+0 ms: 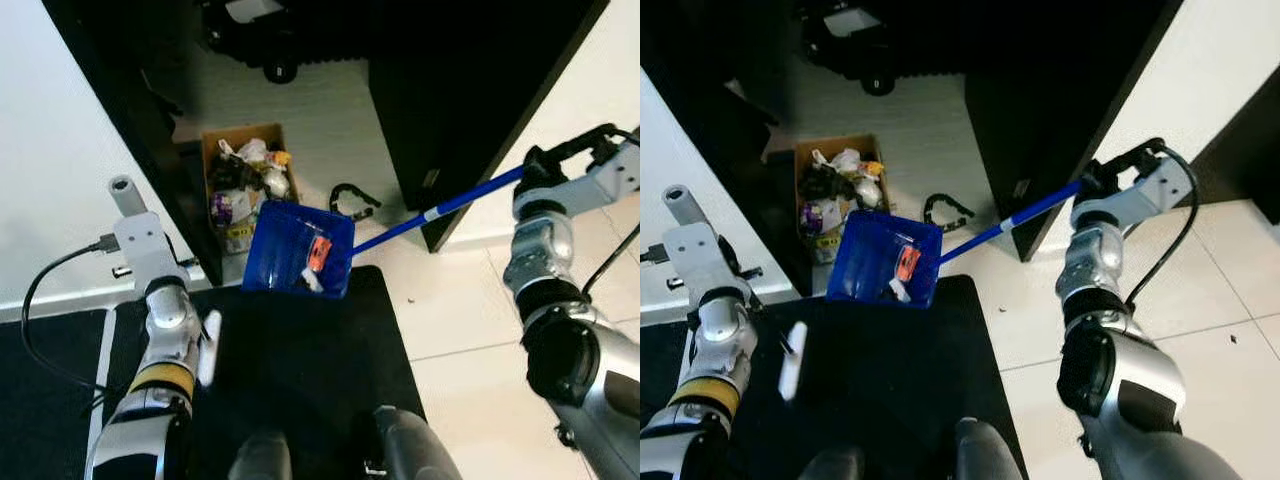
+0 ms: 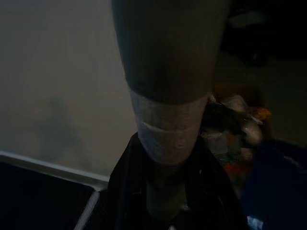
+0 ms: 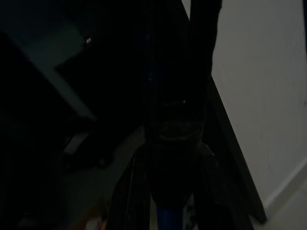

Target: Sweep floor

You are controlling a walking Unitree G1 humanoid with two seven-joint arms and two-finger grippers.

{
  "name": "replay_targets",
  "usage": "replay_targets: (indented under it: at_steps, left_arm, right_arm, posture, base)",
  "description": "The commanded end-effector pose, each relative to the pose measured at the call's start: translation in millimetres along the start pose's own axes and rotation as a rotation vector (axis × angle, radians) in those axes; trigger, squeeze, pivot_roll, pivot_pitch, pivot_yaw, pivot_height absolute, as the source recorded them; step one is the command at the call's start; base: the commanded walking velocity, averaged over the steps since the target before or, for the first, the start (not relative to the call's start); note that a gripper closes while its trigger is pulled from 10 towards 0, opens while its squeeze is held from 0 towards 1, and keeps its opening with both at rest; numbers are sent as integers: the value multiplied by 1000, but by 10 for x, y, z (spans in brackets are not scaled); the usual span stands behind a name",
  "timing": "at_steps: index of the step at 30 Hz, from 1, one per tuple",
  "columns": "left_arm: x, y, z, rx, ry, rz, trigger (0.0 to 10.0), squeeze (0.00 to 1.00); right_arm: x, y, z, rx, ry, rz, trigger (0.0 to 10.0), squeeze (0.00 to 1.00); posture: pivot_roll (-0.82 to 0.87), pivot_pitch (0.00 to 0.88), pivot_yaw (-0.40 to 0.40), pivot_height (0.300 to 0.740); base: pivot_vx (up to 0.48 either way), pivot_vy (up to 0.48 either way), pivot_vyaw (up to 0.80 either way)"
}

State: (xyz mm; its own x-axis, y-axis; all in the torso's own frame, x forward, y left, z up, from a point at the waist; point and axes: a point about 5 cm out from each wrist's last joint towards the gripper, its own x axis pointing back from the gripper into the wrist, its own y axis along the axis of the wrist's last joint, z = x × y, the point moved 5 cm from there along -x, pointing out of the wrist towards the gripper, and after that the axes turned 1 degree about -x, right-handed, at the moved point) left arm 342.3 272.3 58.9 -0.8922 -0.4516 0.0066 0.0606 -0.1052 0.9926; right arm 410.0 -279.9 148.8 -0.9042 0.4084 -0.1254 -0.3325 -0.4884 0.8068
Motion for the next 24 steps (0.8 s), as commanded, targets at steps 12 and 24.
replay_targets:
  at_steps: [12, 24]
  left_arm:
    - [25, 25, 100, -17, 19, -34, 10000, 0]
    - [45, 11, 101, -18, 22, -33, 10000, 0]
  right_arm:
    - [-76, 122, 217, -25, 39, -53, 10000, 0]
    - [-103, 147, 255, -11, 43, -51, 10000, 0]
  posture:
    - [68, 81, -40, 740]
    - [70, 83, -45, 740]
  base:
    - [480, 0, 0]
    - [480, 0, 0]
